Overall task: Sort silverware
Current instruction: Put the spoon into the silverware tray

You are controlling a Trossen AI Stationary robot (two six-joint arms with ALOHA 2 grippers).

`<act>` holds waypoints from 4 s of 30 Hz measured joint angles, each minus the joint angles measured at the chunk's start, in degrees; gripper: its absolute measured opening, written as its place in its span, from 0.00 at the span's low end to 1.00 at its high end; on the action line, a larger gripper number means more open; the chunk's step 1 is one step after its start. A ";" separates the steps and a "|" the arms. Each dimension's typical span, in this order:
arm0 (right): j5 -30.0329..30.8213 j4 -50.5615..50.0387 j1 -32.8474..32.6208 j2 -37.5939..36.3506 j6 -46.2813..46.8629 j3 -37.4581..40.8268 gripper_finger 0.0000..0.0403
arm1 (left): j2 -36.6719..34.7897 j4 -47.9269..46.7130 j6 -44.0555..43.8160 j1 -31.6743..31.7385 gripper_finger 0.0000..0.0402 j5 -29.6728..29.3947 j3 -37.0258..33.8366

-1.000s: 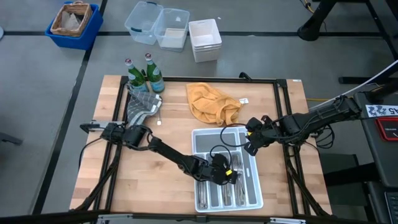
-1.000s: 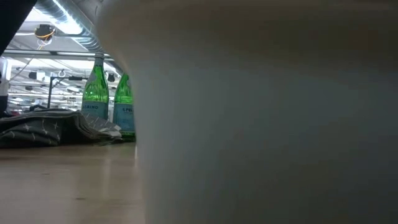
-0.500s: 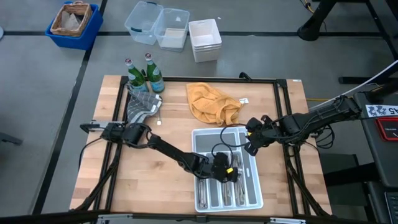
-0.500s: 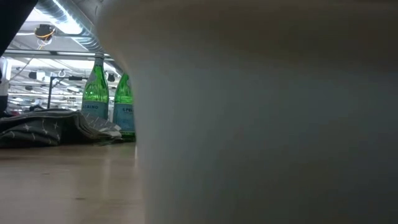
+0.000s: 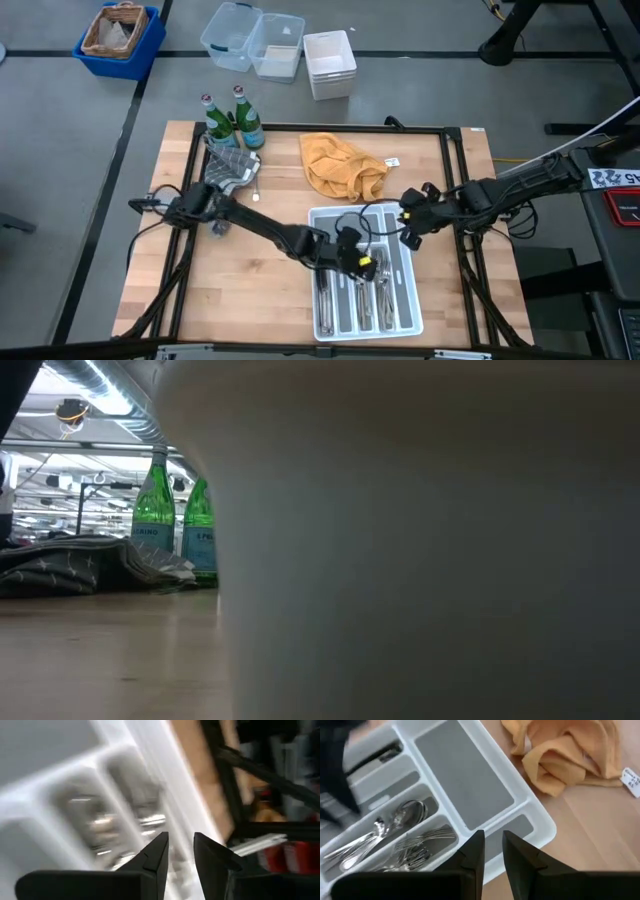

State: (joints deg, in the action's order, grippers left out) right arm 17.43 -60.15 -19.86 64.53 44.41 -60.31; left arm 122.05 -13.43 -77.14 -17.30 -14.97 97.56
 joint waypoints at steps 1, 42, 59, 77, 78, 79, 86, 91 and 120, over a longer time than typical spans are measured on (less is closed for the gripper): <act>-0.08 -0.08 0.00 -1.00 -0.40 0.00 0.18 | -1.77 -4.43 0.01 0.34 0.20 -0.02 0.00; 7.00 11.10 0.00 -57.64 -9.34 26.80 0.18 | -16.09 -48.01 26.33 46.62 0.20 8.88 -29.28; 7.00 10.26 0.00 -58.20 -10.28 26.77 0.18 | -16.09 -45.93 26.57 53.89 0.20 3.95 -30.37; 6.99 10.27 0.00 -58.20 -10.28 26.77 0.18 | -16.09 -41.76 26.42 55.99 0.20 6.95 -30.36; 6.98 10.26 0.00 -58.20 -10.28 26.77 0.18 | -16.09 -41.94 25.88 55.95 0.20 7.00 -30.36; 6.98 10.27 0.00 -58.20 -10.26 26.77 0.18 | -16.09 -42.36 24.93 55.98 0.20 7.12 -30.36; 6.99 10.28 0.00 -58.20 -10.26 26.77 0.18 | -16.27 -43.84 23.78 53.87 0.20 7.09 -30.37; 7.00 10.28 0.00 -58.20 -10.26 26.75 0.18 | -17.10 -44.13 23.27 52.28 0.20 6.78 -30.38; 6.98 10.30 0.02 -58.18 -10.25 26.73 0.18 | -17.80 -37.17 18.73 53.04 0.20 5.14 -37.22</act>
State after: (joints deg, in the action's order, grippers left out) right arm 24.41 -49.84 -19.84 6.35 34.16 -33.58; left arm 104.25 -50.60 -58.41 35.74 -9.83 60.34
